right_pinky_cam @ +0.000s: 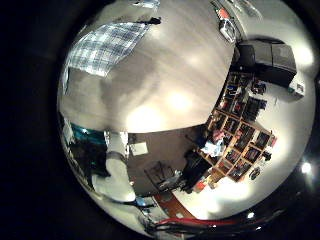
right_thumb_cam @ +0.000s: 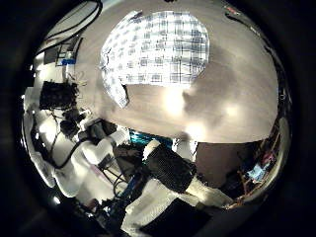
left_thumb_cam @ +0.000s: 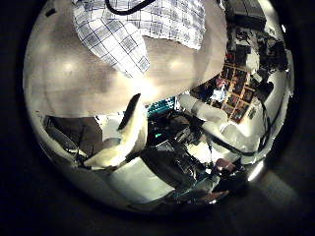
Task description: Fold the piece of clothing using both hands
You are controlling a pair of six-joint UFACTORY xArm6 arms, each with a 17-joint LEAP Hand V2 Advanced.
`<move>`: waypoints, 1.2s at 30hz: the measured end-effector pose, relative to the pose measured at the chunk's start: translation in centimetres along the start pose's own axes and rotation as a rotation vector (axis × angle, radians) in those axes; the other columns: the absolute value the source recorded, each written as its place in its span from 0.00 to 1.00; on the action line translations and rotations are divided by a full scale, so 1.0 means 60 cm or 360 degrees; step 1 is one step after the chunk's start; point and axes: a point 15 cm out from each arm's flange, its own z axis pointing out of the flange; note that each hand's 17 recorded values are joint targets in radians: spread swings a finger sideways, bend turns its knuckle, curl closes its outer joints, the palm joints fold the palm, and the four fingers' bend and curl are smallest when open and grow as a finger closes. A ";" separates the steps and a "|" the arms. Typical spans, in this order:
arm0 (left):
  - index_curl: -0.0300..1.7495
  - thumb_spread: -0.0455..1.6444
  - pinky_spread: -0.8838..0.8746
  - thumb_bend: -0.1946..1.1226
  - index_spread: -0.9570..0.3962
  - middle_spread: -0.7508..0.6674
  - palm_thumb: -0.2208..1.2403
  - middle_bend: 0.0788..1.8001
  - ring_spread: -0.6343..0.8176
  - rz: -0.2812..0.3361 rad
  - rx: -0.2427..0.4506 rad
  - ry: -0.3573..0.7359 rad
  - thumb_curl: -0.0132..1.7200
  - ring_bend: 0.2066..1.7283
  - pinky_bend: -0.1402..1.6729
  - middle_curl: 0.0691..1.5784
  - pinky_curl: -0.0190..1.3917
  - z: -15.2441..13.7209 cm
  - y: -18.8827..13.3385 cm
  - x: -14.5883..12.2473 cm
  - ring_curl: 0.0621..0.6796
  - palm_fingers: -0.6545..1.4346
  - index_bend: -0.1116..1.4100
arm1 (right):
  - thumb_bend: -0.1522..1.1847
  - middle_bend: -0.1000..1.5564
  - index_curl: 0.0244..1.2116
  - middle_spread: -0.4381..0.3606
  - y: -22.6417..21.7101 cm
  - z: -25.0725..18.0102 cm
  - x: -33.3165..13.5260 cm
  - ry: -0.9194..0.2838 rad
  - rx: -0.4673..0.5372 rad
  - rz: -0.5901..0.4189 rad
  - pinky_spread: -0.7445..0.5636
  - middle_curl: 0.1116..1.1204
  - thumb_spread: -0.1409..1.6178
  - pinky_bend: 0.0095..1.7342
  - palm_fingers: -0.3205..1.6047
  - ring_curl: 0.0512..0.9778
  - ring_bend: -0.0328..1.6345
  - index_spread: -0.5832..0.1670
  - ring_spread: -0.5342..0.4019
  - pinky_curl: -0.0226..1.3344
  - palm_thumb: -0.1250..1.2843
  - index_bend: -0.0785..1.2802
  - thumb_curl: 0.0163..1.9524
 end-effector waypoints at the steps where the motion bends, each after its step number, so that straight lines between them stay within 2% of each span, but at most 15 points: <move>1: 0.23 0.70 0.72 0.12 0.69 0.68 0.35 0.05 0.67 0.0012 0.0008 0.0011 0.19 0.27 0.25 0.17 0.27 0.014 -0.006 0.001 0.24 0.38 0.17 | 0.10 0.24 0.21 0.49 0.002 -0.001 0.002 -0.0010 -0.0007 0.0011 0.79 0.26 0.81 0.43 0.29 0.18 0.43 0.26 0.58 0.13 0.34 0.17 0.13; 8: 0.21 0.64 0.74 0.12 0.71 0.73 0.30 0.06 0.72 0.0099 0.0093 0.0047 0.18 0.28 0.28 0.16 0.28 0.086 -0.038 0.019 0.25 0.33 0.17 | 0.10 0.24 0.22 0.49 0.009 0.000 -0.005 -0.0042 -0.0009 0.0011 0.79 0.26 0.82 0.43 0.29 0.18 0.43 0.27 0.58 0.13 0.35 0.18 0.13; 15: 0.20 0.58 0.75 0.12 0.73 0.77 0.27 0.06 0.75 0.0154 0.0044 0.0032 0.19 0.29 0.30 0.16 0.28 0.127 -0.054 0.047 0.25 0.31 0.17 | 0.10 0.24 0.22 0.49 0.006 0.005 -0.005 -0.0043 -0.0024 0.0012 0.80 0.25 0.82 0.43 0.29 0.18 0.43 0.27 0.58 0.13 0.35 0.18 0.13; 18: 0.21 0.57 0.76 0.12 0.75 0.79 0.28 0.06 0.76 0.0156 0.0018 0.0020 0.19 0.28 0.29 0.16 0.27 0.140 -0.058 0.057 0.24 0.33 0.21 | 0.10 0.24 0.22 0.49 0.005 0.006 -0.007 -0.0042 -0.0028 0.0004 0.80 0.25 0.82 0.43 0.29 0.17 0.43 0.27 0.59 0.12 0.35 0.18 0.13; 22: 0.22 0.56 0.76 0.13 0.77 0.77 0.29 0.07 0.77 0.0147 -0.0017 0.0007 0.19 0.27 0.27 0.16 0.26 0.155 -0.069 0.071 0.23 0.37 0.21 | 0.10 0.24 0.22 0.49 0.005 0.006 -0.007 -0.0042 -0.0025 0.0004 0.80 0.25 0.83 0.42 0.29 0.17 0.43 0.27 0.59 0.12 0.35 0.18 0.13; 25: 0.23 0.56 0.75 0.13 0.77 0.72 0.32 0.10 0.76 0.0142 -0.0034 -0.0008 0.20 0.26 0.24 0.18 0.25 0.161 -0.080 0.077 0.22 0.40 0.21 | 0.10 0.24 0.22 0.50 0.004 0.008 -0.005 -0.0044 -0.0031 0.0006 0.80 0.25 0.83 0.42 0.28 0.17 0.42 0.27 0.59 0.12 0.35 0.18 0.12; 27: 0.23 0.57 0.73 0.13 0.76 0.67 0.34 0.14 0.72 0.0133 -0.0044 -0.0025 0.20 0.25 0.21 0.19 0.24 0.164 -0.084 0.076 0.21 0.44 0.20 | 0.10 0.24 0.22 0.50 0.005 0.011 -0.005 -0.0045 -0.0037 0.0004 0.80 0.25 0.83 0.42 0.29 0.17 0.42 0.27 0.59 0.12 0.35 0.18 0.12; 31: 0.25 0.59 0.66 0.15 0.70 0.55 0.40 0.30 0.55 0.0109 -0.0028 -0.0059 0.21 0.28 0.16 0.26 0.21 0.164 -0.096 0.075 0.23 0.56 0.22 | 0.10 0.24 0.22 0.50 0.008 0.020 -0.006 -0.0047 -0.0058 -0.0003 0.80 0.25 0.83 0.42 0.29 0.17 0.42 0.27 0.59 0.12 0.35 0.18 0.12; 35: 0.28 0.65 0.49 0.20 0.61 0.43 0.54 0.40 0.31 0.0082 0.0037 -0.0060 0.22 0.44 0.26 0.33 0.24 0.149 -0.110 0.076 0.33 0.77 0.22 | 0.10 0.23 0.22 0.50 0.009 0.019 -0.007 -0.0046 -0.0055 -0.0004 0.80 0.25 0.83 0.42 0.29 0.17 0.41 0.26 0.59 0.12 0.35 0.18 0.12; 36: 0.29 0.66 0.44 0.22 0.59 0.40 0.58 0.41 0.27 0.0079 0.0064 -0.0060 0.23 0.49 0.30 0.34 0.25 0.141 -0.114 0.076 0.38 0.80 0.21 | 0.10 0.23 0.22 0.50 0.009 0.019 -0.007 -0.0046 -0.0055 -0.0005 0.80 0.25 0.83 0.41 0.29 0.17 0.41 0.26 0.59 0.12 0.35 0.18 0.12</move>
